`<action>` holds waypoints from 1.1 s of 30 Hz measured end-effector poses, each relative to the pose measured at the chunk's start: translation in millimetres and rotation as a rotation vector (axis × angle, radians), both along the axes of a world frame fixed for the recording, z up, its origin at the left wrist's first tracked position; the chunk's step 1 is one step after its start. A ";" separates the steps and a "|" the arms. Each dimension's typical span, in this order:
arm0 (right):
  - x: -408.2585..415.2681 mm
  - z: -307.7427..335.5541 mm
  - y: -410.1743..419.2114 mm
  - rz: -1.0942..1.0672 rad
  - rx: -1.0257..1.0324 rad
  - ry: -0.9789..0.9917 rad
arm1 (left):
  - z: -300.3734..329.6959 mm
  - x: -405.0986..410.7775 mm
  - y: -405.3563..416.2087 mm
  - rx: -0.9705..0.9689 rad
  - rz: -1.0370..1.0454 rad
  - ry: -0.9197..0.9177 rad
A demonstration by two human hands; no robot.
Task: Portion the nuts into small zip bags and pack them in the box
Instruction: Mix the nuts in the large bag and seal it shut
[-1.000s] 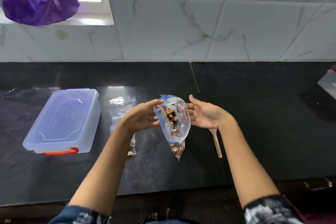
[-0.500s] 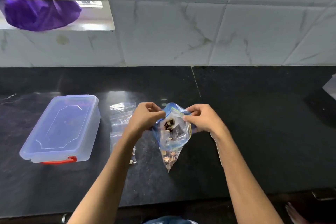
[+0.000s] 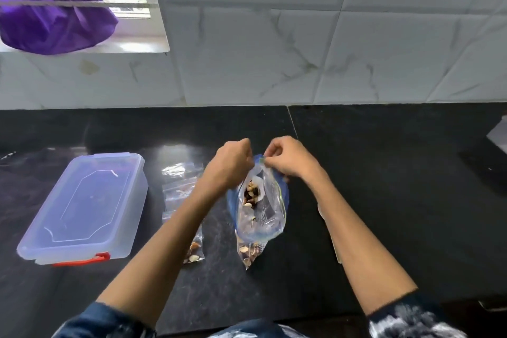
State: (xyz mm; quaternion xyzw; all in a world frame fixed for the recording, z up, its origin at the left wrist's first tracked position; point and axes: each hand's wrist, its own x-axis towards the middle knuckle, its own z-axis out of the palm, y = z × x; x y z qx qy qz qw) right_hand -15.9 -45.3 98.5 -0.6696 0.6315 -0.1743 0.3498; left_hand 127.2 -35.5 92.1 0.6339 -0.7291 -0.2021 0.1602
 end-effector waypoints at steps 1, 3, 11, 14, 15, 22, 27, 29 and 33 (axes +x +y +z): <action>3.7 1.6 6.3 -0.008 -0.173 0.030 | -3.0 -6.2 5.5 -0.135 0.043 0.001; 9.4 4.5 18.5 -0.041 -0.390 0.028 | -8.8 -13.8 14.2 -0.275 0.133 0.097; -42.2 -14.6 49.6 0.016 0.499 -0.690 | -10.5 48.2 39.2 0.715 0.095 1.096; -41.7 -23.3 58.9 -0.040 0.451 -0.754 | -29.1 52.9 55.0 0.859 0.009 1.283; -38.0 -24.7 60.0 -0.110 0.400 -0.763 | -31.9 48.1 59.5 0.829 0.011 1.331; -16.5 -25.0 70.1 -0.487 -0.473 -0.148 | -19.6 6.8 78.2 0.123 0.405 0.905; -14.1 -15.0 72.3 -0.480 -0.064 -0.528 | -8.8 -10.2 87.5 0.010 0.501 0.951; -26.4 -14.1 77.1 -0.414 0.293 -1.055 | -11.7 -4.7 89.0 0.298 0.487 1.354; -41.1 -30.4 100.1 -0.234 0.375 -1.213 | -37.4 7.0 107.2 0.648 0.314 1.794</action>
